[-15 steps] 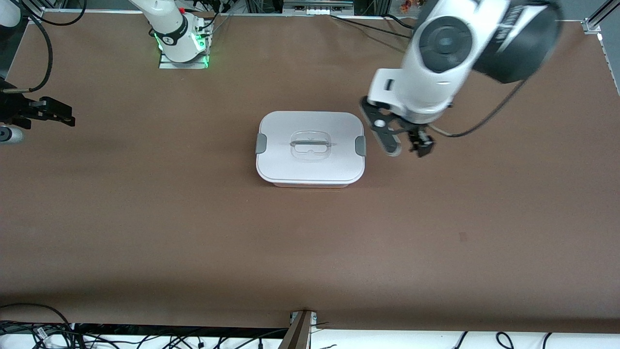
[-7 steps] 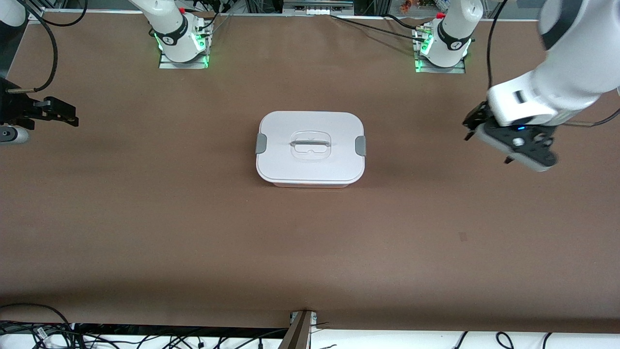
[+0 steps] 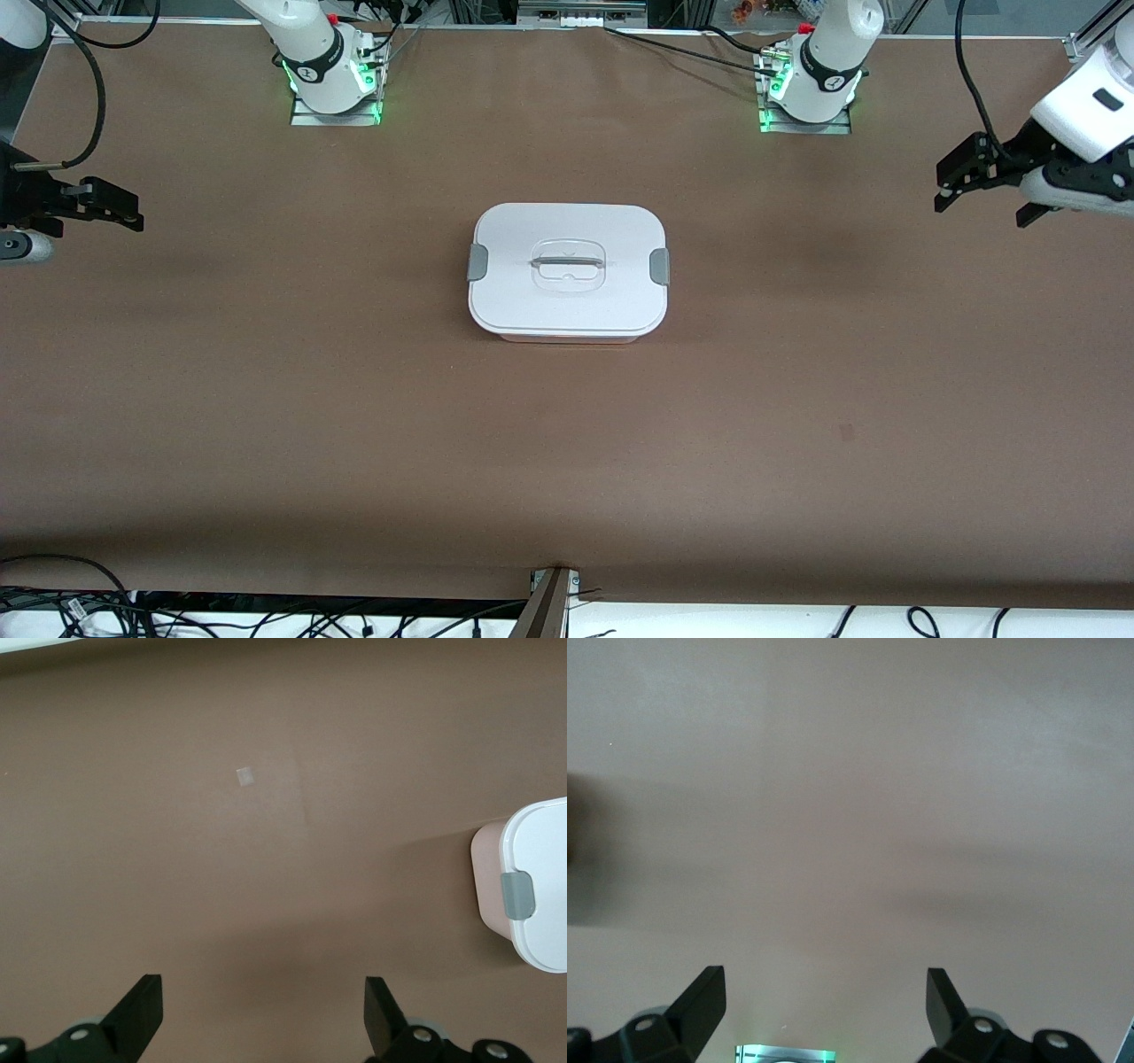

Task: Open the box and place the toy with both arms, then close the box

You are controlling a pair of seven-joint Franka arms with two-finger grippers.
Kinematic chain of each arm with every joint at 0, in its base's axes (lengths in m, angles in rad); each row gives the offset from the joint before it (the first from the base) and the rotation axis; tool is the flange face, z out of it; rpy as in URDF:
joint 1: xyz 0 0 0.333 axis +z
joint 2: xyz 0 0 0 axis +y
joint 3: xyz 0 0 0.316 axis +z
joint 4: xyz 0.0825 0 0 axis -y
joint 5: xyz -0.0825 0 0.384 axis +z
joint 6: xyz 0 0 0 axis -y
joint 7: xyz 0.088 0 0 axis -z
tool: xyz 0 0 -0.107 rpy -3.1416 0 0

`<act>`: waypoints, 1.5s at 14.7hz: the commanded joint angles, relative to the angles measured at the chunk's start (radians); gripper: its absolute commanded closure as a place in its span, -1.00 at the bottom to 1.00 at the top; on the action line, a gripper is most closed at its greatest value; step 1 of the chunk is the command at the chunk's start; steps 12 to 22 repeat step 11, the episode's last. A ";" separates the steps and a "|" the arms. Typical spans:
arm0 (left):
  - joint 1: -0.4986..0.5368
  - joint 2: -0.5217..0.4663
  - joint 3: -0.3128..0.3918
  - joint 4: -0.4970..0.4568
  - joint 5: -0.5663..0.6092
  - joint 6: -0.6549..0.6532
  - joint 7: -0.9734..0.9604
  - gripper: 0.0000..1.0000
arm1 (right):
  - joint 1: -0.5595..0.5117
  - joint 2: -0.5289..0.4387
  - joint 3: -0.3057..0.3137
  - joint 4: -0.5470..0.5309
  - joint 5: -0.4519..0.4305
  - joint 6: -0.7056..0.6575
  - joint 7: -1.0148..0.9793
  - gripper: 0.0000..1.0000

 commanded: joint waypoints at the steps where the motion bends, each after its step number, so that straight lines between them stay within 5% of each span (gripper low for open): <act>1: 0.015 -0.015 -0.021 -0.036 0.023 0.021 -0.025 -1.00 | -0.001 0.002 -0.001 0.016 0.000 -0.006 -0.002 -1.00; 5: 0.044 0.028 -0.033 0.009 0.023 0.021 -0.025 -1.00 | -0.002 0.002 -0.002 0.016 0.000 -0.005 -0.002 -1.00; 9: 0.178 0.026 -0.173 0.010 0.022 0.021 -0.024 -1.00 | -0.002 0.004 -0.002 0.016 0.000 -0.006 -0.002 -1.00; 22: 0.176 0.028 -0.174 0.012 0.022 0.020 -0.025 -1.00 | -0.002 0.004 -0.002 0.016 0.000 -0.005 -0.002 -1.00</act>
